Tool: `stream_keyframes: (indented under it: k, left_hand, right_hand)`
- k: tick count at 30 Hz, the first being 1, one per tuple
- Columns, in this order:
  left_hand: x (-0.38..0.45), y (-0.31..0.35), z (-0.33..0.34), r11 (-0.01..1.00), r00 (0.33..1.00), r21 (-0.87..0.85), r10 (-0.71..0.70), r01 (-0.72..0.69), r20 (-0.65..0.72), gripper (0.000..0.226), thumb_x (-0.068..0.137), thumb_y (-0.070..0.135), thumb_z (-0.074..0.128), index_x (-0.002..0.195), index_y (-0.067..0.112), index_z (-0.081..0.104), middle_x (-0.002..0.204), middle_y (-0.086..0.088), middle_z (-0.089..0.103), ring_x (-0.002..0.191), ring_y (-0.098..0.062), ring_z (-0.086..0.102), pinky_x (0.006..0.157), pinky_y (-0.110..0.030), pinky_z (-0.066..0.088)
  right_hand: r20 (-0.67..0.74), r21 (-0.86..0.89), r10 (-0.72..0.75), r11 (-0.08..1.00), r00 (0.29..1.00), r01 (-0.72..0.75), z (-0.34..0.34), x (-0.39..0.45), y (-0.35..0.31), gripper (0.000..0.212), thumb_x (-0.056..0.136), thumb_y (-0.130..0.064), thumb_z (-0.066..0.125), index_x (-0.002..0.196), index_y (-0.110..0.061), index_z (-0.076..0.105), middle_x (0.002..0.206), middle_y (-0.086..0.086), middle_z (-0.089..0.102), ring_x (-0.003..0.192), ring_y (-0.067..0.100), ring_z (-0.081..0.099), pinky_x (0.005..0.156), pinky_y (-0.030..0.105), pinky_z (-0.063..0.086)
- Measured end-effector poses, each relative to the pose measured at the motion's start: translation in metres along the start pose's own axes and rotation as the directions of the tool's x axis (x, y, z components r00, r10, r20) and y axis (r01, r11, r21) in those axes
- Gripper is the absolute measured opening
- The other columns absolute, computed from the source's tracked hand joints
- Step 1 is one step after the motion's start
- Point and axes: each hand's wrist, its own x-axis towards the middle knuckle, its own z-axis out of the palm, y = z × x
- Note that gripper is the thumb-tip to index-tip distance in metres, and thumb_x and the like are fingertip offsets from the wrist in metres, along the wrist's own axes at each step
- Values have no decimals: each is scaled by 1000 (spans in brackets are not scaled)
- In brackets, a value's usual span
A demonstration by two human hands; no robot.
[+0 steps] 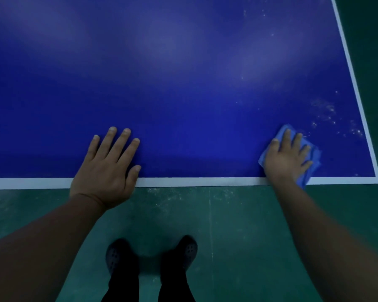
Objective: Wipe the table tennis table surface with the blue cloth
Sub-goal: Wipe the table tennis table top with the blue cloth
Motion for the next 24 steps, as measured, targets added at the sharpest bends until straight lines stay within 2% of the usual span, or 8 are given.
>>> stream_keyframes:
  k: [3,8,13,16,19,21,22,24]
  left_hand:
    - [0,2,-2,1000,1000,-9,2,-3,-14,65,99,46,27,151,8,39,160,-15,31,150,-37,20,122,-56,12]
    - [-1,3,-2,999,999,-29,-22,21,-25,65,99,45,27,152,8,37,161,-14,28,152,-34,17,122,-55,11]
    - [2,48,-1,990,996,-128,40,-51,-84,62,97,37,33,149,3,39,160,-16,30,150,-32,21,123,-51,9]
    - [21,93,7,983,991,-164,67,-85,-112,60,98,35,33,147,2,43,158,-17,34,149,-32,25,123,-50,10]
    - [46,132,13,979,993,-203,-41,17,-113,62,97,37,32,149,3,40,160,-16,30,151,-30,20,124,-46,1]
    - [58,147,18,976,989,-197,-113,92,-100,66,98,41,29,152,3,36,162,-16,24,153,-29,14,124,-44,-3]
    - [61,150,20,977,988,-180,-129,112,-84,69,98,44,26,153,4,33,163,-16,22,153,-29,11,124,-44,-5]
    - [63,153,22,981,989,-139,-141,134,-41,72,97,48,22,155,6,28,165,-14,17,154,-28,5,124,-46,-6]
  right_hand:
    - [-8,-11,-184,983,983,184,16,-41,-52,56,105,-48,28,158,-35,15,167,-3,4,153,30,0,120,58,1]
    - [98,-35,-785,612,612,790,32,-84,-58,60,98,-57,21,154,-37,27,165,-7,15,153,26,6,121,56,0]
    - [33,-61,-197,978,980,199,-3,23,56,61,101,-56,15,158,-35,13,167,-3,5,153,30,2,120,59,2]
    - [14,36,88,995,996,-88,-8,29,57,56,105,-49,21,159,-33,11,167,-2,2,152,32,0,119,61,3]
    - [-16,-17,-308,951,951,308,14,-16,9,58,101,-52,17,157,-35,16,166,-1,8,153,32,4,119,60,3]
    - [67,-41,-695,715,716,698,25,-47,-4,60,99,-55,18,155,-35,24,165,-3,15,153,29,6,119,57,1]
    - [104,-31,-784,612,612,790,23,-46,0,60,98,-56,20,154,-36,27,165,-5,17,153,27,7,120,56,1]
    - [118,-49,-766,631,632,774,12,-7,25,63,96,-59,18,154,-37,27,164,-6,18,153,27,9,121,55,3]
